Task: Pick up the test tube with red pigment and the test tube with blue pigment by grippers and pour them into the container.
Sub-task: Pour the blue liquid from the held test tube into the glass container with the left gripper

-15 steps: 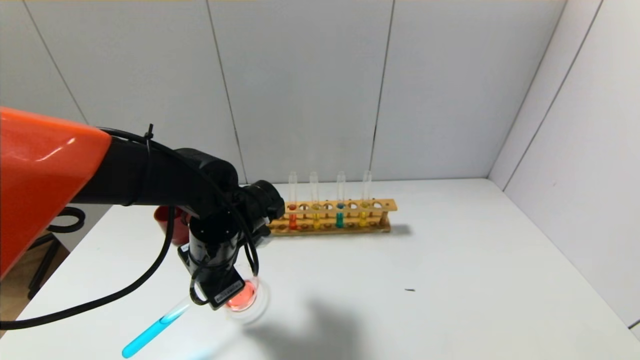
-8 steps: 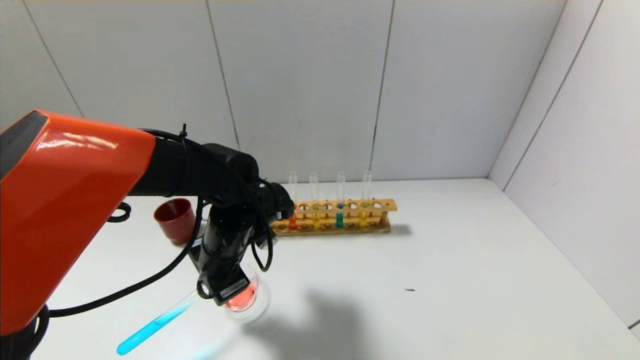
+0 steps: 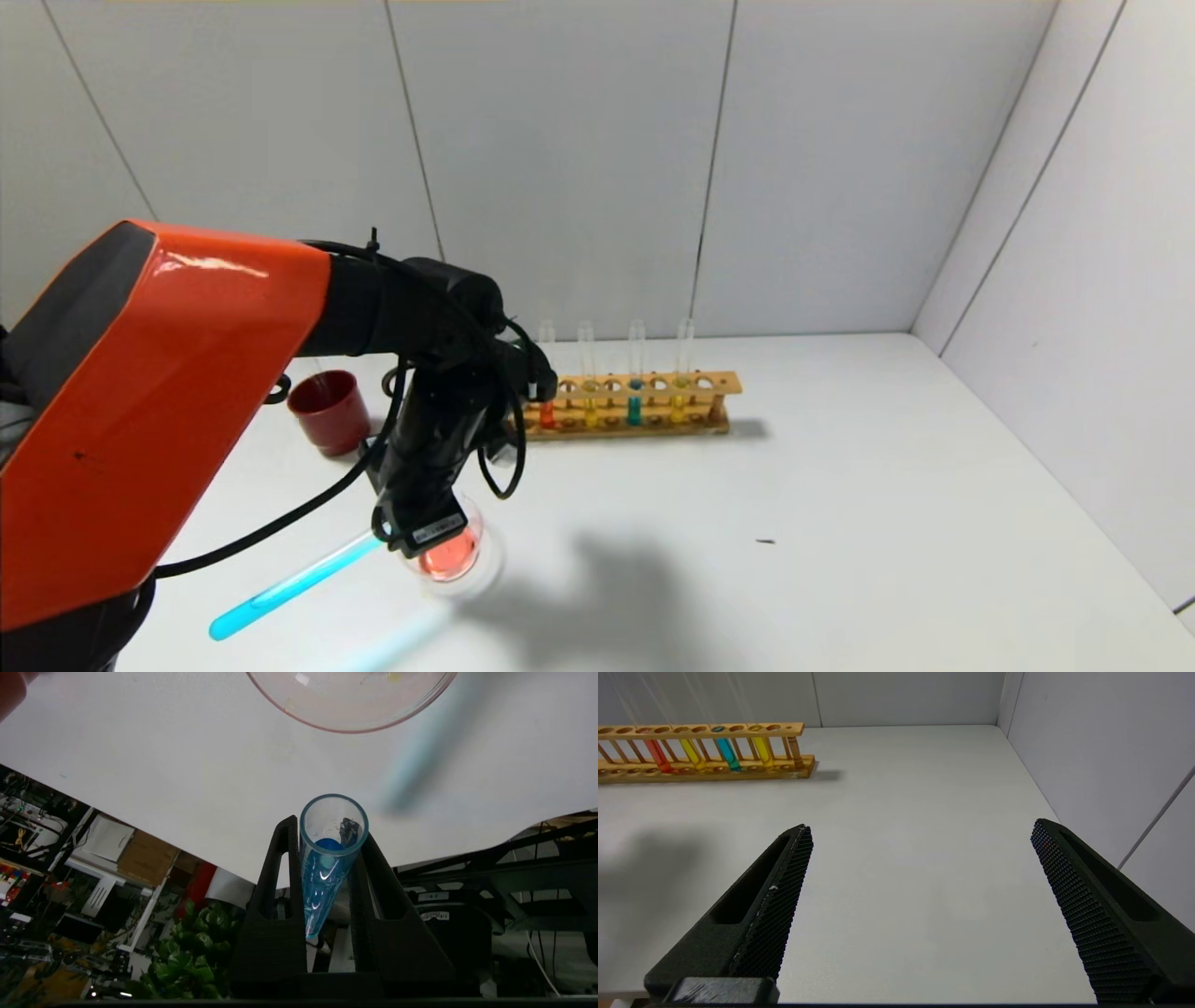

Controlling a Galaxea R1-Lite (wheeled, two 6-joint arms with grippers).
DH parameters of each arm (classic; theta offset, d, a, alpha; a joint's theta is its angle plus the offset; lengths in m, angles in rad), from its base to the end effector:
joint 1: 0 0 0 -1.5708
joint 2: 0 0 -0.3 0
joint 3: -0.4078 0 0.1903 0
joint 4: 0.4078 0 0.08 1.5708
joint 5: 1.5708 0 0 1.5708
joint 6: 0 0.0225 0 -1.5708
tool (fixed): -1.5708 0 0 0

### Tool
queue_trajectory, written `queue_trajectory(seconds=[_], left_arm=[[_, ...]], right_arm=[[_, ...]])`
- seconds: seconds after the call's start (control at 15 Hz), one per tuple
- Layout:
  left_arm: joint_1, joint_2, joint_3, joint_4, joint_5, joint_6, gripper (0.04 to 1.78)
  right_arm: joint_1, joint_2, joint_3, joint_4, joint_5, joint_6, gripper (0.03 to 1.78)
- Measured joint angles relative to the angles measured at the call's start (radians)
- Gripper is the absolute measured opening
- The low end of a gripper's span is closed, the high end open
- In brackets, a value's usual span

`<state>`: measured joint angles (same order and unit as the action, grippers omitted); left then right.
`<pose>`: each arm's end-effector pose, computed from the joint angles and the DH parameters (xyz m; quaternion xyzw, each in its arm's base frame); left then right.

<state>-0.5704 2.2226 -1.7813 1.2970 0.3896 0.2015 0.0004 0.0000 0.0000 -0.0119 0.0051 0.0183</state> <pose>0.3037 -0.1847 0.1327 0.4156 0.6682 -0.1261 0.6041 -0.0228 0.0001 0.0767 0.0091 -0.0059 0.0028 0.9999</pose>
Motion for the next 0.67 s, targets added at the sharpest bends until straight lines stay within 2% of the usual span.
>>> queue_trajectory(seconds=[0.27,0.67], left_arm=[[0.005,0.045,-0.150,0.148,0.001,0.002,0.31],[0.023,0.094,-0.195,0.189,0.013,0.064,0.31]], right_arm=[[0.000,0.000,0.000,0.000,-0.001,0.000,1.71],[0.000,0.000,0.000,0.000,0.000,0.000,1.71]])
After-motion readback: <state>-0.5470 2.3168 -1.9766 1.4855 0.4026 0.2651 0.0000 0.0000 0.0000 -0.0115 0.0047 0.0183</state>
